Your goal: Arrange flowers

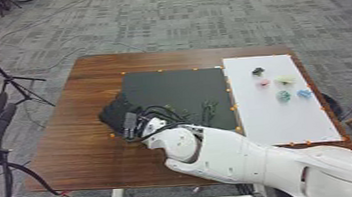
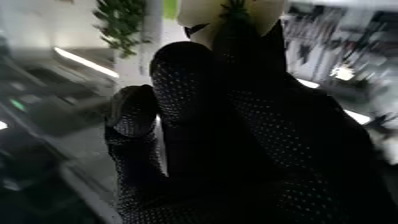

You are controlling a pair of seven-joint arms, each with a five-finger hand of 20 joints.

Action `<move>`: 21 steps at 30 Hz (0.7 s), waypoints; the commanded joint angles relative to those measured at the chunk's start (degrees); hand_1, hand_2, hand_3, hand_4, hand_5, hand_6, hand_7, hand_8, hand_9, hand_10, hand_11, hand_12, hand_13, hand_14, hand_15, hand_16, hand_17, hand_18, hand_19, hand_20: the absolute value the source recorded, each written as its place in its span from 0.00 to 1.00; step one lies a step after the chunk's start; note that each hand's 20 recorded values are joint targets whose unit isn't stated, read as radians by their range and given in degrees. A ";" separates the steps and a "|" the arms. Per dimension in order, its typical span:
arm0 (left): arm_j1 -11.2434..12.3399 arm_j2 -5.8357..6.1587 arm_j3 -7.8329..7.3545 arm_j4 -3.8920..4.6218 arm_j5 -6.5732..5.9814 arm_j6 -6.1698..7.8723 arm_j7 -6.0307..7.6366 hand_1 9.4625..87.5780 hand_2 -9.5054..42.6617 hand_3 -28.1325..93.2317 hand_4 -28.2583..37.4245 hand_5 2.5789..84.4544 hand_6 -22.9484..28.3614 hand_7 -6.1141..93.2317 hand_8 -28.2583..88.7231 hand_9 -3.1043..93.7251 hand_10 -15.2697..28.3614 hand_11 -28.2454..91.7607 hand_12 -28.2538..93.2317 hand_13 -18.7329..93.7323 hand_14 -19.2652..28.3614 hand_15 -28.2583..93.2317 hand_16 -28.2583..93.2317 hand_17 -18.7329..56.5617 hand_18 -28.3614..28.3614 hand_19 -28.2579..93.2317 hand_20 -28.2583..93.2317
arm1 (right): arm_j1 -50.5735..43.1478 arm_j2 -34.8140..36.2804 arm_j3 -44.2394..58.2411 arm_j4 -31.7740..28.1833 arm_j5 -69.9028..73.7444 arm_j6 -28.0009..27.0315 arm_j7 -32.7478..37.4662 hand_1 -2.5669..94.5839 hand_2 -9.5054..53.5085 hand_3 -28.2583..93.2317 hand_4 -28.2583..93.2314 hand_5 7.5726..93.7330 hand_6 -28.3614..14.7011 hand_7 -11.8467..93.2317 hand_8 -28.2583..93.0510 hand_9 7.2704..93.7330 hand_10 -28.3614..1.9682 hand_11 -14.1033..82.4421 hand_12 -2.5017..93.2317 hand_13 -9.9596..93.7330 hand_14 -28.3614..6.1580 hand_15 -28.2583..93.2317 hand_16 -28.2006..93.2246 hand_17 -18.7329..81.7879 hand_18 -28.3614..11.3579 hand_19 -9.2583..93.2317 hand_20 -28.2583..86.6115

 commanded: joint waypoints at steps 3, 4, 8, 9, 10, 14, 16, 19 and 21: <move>0.25 -0.32 -0.56 -0.33 0.83 -0.48 -0.07 0.18 0.58 0.71 0.00 0.40 0.59 0.12 0.19 0.34 0.62 0.32 0.33 0.34 0.62 0.37 0.21 0.20 0.63 0.36 0.31 | 0.15 0.08 3.41 -2.15 -1.93 -7.58 4.64 0.68 0.00 0.80 0.00 0.73 0.69 0.47 0.26 0.91 0.71 0.24 0.46 0.81 0.72 0.65 0.65 0.55 0.14 0.92 0.64; 0.30 -0.41 -0.68 -0.38 0.89 -0.39 -0.21 0.17 0.58 0.72 0.00 0.40 0.59 0.12 0.19 0.34 0.62 0.32 0.33 0.34 0.62 0.38 0.21 0.20 0.63 0.36 0.31 | -0.16 0.22 3.91 -2.55 -1.94 -8.34 4.62 0.67 0.00 0.80 0.00 0.73 0.68 0.47 0.25 0.90 0.70 0.24 0.45 0.80 0.72 0.65 0.65 0.54 0.13 0.92 0.63; 0.96 -0.73 -1.21 -0.67 0.71 -0.38 0.11 0.16 0.57 0.74 0.00 0.40 0.59 0.13 0.19 0.34 0.63 0.32 0.33 0.34 0.63 0.38 0.20 0.20 0.63 0.36 0.31 | -0.17 0.87 4.12 -4.11 -1.15 -10.50 4.97 0.65 0.00 0.80 0.00 0.71 0.66 0.45 0.25 0.88 0.68 0.24 0.43 0.78 0.69 0.66 0.64 0.53 0.12 0.91 0.63; 0.89 -0.71 -1.21 -0.62 0.66 -0.38 0.08 0.16 0.56 0.75 0.00 0.40 0.59 0.13 0.19 0.34 0.63 0.32 0.33 0.34 0.63 0.38 0.20 0.20 0.63 0.36 0.31 | -0.31 0.93 4.28 -4.33 -0.67 -10.53 5.08 0.65 0.00 0.80 0.00 0.70 0.66 0.45 0.25 0.87 0.68 0.24 0.42 0.78 0.68 0.67 0.63 0.53 0.12 0.91 0.63; 0.96 -0.80 -1.29 -0.69 0.66 -0.29 -0.05 0.16 0.57 0.75 0.00 0.40 0.59 0.13 0.19 0.34 0.63 0.32 0.33 0.34 0.64 0.38 0.20 0.20 0.63 0.36 0.31 | -0.60 1.01 4.58 -4.79 -0.18 -11.12 5.22 0.64 0.00 0.79 0.00 0.69 0.66 0.44 0.25 0.87 0.68 0.24 0.42 0.77 0.67 0.67 0.63 0.53 0.12 0.91 0.63; 0.90 -0.91 -1.17 -0.66 0.55 -0.28 -0.02 0.16 0.56 0.76 0.00 0.40 0.59 0.13 0.18 0.34 0.63 0.33 0.33 0.34 0.64 0.38 0.20 0.20 0.64 0.37 0.31 | -1.43 1.10 5.52 -5.47 -0.75 -12.50 4.59 0.63 0.00 0.79 0.00 0.69 0.66 0.42 0.24 0.85 0.67 0.24 0.42 0.76 0.65 0.67 0.62 0.52 0.12 0.91 0.63; 0.81 -0.77 -1.14 -0.65 0.60 -0.15 -0.18 0.16 0.56 0.76 0.00 0.40 0.59 0.13 0.18 0.34 0.63 0.33 0.33 0.34 0.64 0.38 0.21 0.20 0.64 0.37 0.31 | -1.45 1.35 5.48 -6.10 0.27 -13.12 4.93 0.62 0.00 0.79 0.00 0.68 0.66 0.41 0.24 0.85 0.67 0.24 0.42 0.76 0.64 0.68 0.62 0.52 0.11 0.90 0.63; 0.79 -0.99 -1.07 -0.58 0.55 -0.21 -0.15 0.16 0.56 0.76 0.00 0.40 0.59 0.13 0.18 0.34 0.63 0.33 0.33 0.34 0.64 0.39 0.21 0.20 0.64 0.37 0.31 | -1.58 1.40 5.66 -6.33 -0.69 -13.79 5.30 0.59 0.00 0.81 0.00 0.68 0.66 0.39 0.20 0.83 0.66 0.26 0.39 0.76 0.62 0.69 0.60 0.51 0.11 0.90 0.64; 0.72 -0.94 -1.01 -0.63 0.48 0.01 -0.09 0.16 0.56 0.76 0.00 0.40 0.59 0.13 0.18 0.34 0.63 0.33 0.33 0.34 0.64 0.39 0.21 0.20 0.64 0.37 0.31 | -1.64 1.41 5.92 -6.33 -0.32 -14.34 5.23 0.57 0.00 0.84 0.00 0.67 0.66 0.38 0.12 0.81 0.64 0.29 0.36 0.75 0.61 0.69 0.60 0.51 0.11 0.90 0.63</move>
